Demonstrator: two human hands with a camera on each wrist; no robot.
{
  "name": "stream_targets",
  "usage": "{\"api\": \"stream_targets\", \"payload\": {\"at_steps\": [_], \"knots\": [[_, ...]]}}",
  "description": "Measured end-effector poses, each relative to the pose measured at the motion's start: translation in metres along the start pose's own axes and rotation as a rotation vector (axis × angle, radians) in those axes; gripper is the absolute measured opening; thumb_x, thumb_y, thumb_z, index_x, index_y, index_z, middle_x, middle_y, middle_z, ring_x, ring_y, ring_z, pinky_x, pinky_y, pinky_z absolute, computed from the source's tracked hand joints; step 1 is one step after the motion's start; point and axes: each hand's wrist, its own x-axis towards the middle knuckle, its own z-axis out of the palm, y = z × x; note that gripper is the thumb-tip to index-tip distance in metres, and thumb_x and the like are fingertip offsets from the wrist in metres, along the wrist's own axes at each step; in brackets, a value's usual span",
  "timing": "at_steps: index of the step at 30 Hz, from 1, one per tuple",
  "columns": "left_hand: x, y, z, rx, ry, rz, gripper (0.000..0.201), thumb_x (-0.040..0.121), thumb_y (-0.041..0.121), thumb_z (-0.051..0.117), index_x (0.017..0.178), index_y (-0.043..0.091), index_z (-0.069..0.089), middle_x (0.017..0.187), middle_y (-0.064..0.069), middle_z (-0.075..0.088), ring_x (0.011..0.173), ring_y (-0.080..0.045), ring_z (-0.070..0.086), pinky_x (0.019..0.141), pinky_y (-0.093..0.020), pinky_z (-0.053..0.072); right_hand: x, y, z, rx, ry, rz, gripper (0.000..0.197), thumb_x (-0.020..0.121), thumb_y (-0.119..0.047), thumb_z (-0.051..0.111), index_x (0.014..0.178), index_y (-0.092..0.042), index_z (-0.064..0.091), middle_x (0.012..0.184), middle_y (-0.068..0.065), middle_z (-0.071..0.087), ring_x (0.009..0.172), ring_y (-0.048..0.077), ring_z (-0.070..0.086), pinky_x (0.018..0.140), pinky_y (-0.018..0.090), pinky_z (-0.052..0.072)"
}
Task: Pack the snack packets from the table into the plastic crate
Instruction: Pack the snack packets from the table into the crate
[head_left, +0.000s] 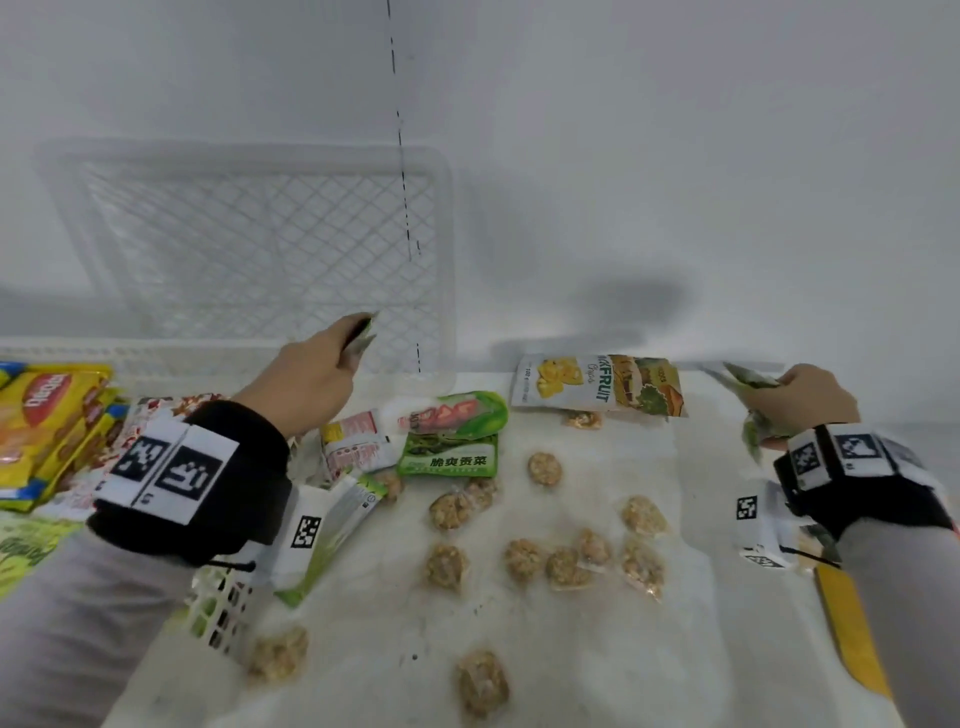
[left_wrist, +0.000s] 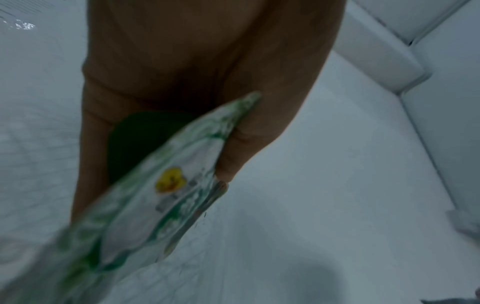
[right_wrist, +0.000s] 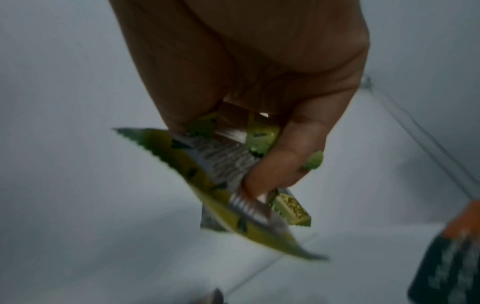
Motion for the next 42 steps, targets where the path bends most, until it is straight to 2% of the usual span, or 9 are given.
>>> {"api": "stream_targets", "payload": {"at_steps": [5,10,16,21,28,32,37,40,42], "knots": [[-0.008,0.002,-0.041,-0.163,-0.024,0.081,0.038,0.097,0.015,0.044,0.132,0.031,0.044,0.117,-0.003,0.058,0.104,-0.023,0.053,0.086,-0.031,0.038,-0.026,-0.011,-0.033,0.039,0.064,-0.013,0.050,0.077,-0.046,0.069,0.074,0.003,0.062,0.074,0.020,0.069,0.073,0.036,0.067,0.076,0.049,0.056],[-0.003,-0.012,-0.073,-0.376,-0.066,0.127,0.026,0.098,0.011,0.043,0.111,0.034,0.045,0.099,0.017,0.056,0.093,-0.004,0.051,0.077,-0.022,0.037,-0.056,-0.047,-0.045,0.274,0.036,-0.073,0.040,0.073,-0.042,0.074,0.077,-0.008,0.053,0.079,0.015,0.064,0.070,0.034,0.067,0.074,0.051,0.056],[-0.008,-0.078,-0.123,-0.372,-0.138,0.113,0.026,0.099,0.015,0.043,0.119,0.029,0.050,0.121,-0.008,0.058,0.112,-0.024,0.051,0.082,-0.024,0.039,-0.131,-0.140,-0.008,0.534,-0.024,-0.244,0.042,0.062,-0.042,0.075,0.084,-0.012,0.055,0.071,0.010,0.066,0.057,0.022,0.067,0.058,0.037,0.058],[-0.020,-0.144,-0.175,-0.363,-0.202,0.151,0.031,0.099,0.017,0.045,0.111,0.044,0.049,0.117,0.008,0.059,0.115,-0.014,0.051,0.092,-0.027,0.037,-0.203,-0.229,0.037,0.578,-0.132,-0.330,0.032,0.067,-0.036,0.075,0.083,-0.015,0.056,0.062,0.005,0.063,0.047,0.013,0.062,0.047,0.028,0.054],[-0.030,-0.222,-0.218,-0.044,-0.221,0.175,0.039,0.099,0.020,0.043,0.136,0.032,0.040,0.128,-0.001,0.056,0.115,-0.024,0.053,0.101,-0.037,0.041,-0.292,-0.334,0.094,0.439,-0.389,-0.472,0.009,0.077,-0.017,0.065,0.082,-0.016,0.058,0.054,0.000,0.066,0.045,0.010,0.063,0.045,0.026,0.052],[-0.029,-0.257,-0.215,0.218,-0.069,0.229,0.048,0.099,0.019,0.039,0.143,0.037,0.029,0.114,-0.012,0.061,0.098,-0.031,0.058,0.083,-0.032,0.044,-0.335,-0.383,0.146,0.327,-0.523,-0.515,0.012,0.080,-0.022,0.067,0.085,-0.018,0.056,0.050,-0.003,0.063,0.039,0.006,0.059,0.042,0.022,0.049],[-0.029,-0.293,-0.195,0.536,0.014,0.175,0.069,0.096,0.016,0.039,0.141,0.057,0.007,0.088,-0.005,0.040,0.087,-0.034,0.054,0.068,-0.037,0.043,-0.368,-0.418,0.213,0.284,-0.557,-0.533,0.016,0.082,-0.019,0.063,0.094,-0.016,0.053,0.071,0.004,0.065,0.046,0.009,0.062,0.045,0.026,0.053],[-0.023,-0.315,-0.186,0.598,-0.191,0.081,0.064,0.092,0.034,0.054,0.145,0.042,0.020,0.121,-0.012,0.044,0.114,-0.035,0.048,0.087,-0.043,0.047,-0.378,-0.430,0.245,0.180,-0.536,-0.605,0.026,0.081,-0.014,0.062,0.106,-0.015,0.056,0.099,0.009,0.065,0.074,0.019,0.062,0.060,0.028,0.054],[-0.021,-0.328,-0.186,0.523,-0.382,0.042,0.083,0.081,0.047,0.067,0.148,0.036,0.019,0.143,-0.014,0.034,0.130,-0.034,0.037,0.102,-0.044,0.040,-0.382,-0.434,0.261,0.065,-0.521,-0.605,0.034,0.080,-0.012,0.060,0.114,-0.019,0.056,0.115,0.008,0.059,0.091,0.020,0.058,0.074,0.028,0.051]]}}
